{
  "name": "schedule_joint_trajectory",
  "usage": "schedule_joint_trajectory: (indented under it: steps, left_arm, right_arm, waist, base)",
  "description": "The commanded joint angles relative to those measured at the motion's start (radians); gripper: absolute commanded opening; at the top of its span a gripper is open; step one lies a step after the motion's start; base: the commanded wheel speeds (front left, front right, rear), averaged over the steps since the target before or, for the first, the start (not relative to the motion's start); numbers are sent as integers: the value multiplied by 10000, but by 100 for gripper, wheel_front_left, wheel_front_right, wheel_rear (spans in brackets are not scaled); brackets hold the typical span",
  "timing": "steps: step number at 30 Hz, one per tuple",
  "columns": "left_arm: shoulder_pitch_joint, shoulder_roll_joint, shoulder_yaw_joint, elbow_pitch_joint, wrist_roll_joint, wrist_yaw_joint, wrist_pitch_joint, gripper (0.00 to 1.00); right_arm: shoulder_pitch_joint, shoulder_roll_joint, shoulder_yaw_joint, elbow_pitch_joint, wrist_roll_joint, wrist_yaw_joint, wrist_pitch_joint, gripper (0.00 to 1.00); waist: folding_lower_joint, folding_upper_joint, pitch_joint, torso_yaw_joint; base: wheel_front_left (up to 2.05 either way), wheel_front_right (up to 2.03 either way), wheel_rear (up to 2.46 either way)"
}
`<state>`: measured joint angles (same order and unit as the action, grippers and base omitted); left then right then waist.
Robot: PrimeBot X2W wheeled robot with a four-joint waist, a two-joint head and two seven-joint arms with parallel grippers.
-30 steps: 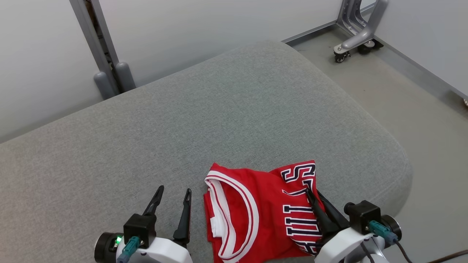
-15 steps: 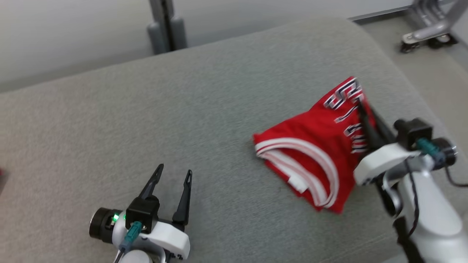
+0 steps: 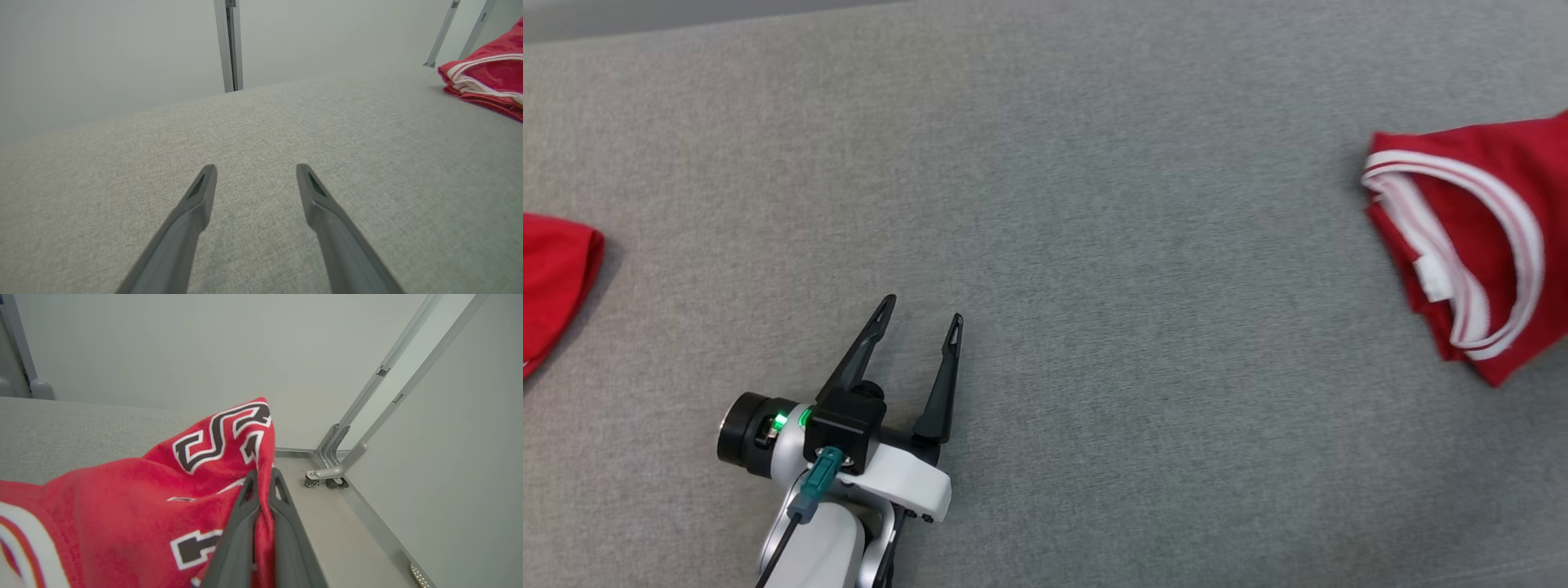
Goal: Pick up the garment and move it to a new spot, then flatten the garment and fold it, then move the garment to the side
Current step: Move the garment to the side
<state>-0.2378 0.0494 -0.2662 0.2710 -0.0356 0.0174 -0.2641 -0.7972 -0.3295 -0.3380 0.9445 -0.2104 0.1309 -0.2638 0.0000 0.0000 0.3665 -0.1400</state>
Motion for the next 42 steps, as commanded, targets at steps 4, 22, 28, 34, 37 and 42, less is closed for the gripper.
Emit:
schedule_joint_trajectory:
  steps: [4,22,28,34,37,42]
  left_arm:
    - [-254,52,77,-131,105,-19,0,100]
    - [-340,97,64,-166,167,0,1,100]
    - [-88,74,148,-84,-15,92,1,100]
    - [160,58,307,62,-182,213,1,100]
    - [396,47,502,181,-405,291,1,100]
    - [783,38,698,477,-659,348,1,100]
  right_arm:
    - [-285,-434,-1258,206,-920,-3,-6,0]
    - [-884,-819,-4776,165,-3987,-3,-10,100]
    - [-927,-251,-3687,-548,-3248,-3,-20,100]
    - [-241,512,-1547,-1476,-1605,-3,-20,100]
    - [461,1040,-439,-2209,-600,-3,-22,100]
    - [2078,1862,530,-3287,518,-3,-22,100]
  waist:
    - [0,0,407,425]
    - [0,0,603,966]
    - [0,0,69,1004]
    - [0,0,-565,1036]
    - [0,0,-1021,1072]
    - [0,0,-1813,1236]
  base:
    - [0,0,0]
    - [0,0,0]
    - [0,0,0]
    - [0,0,0]
    - [0,0,0]
    - [0,0,0]
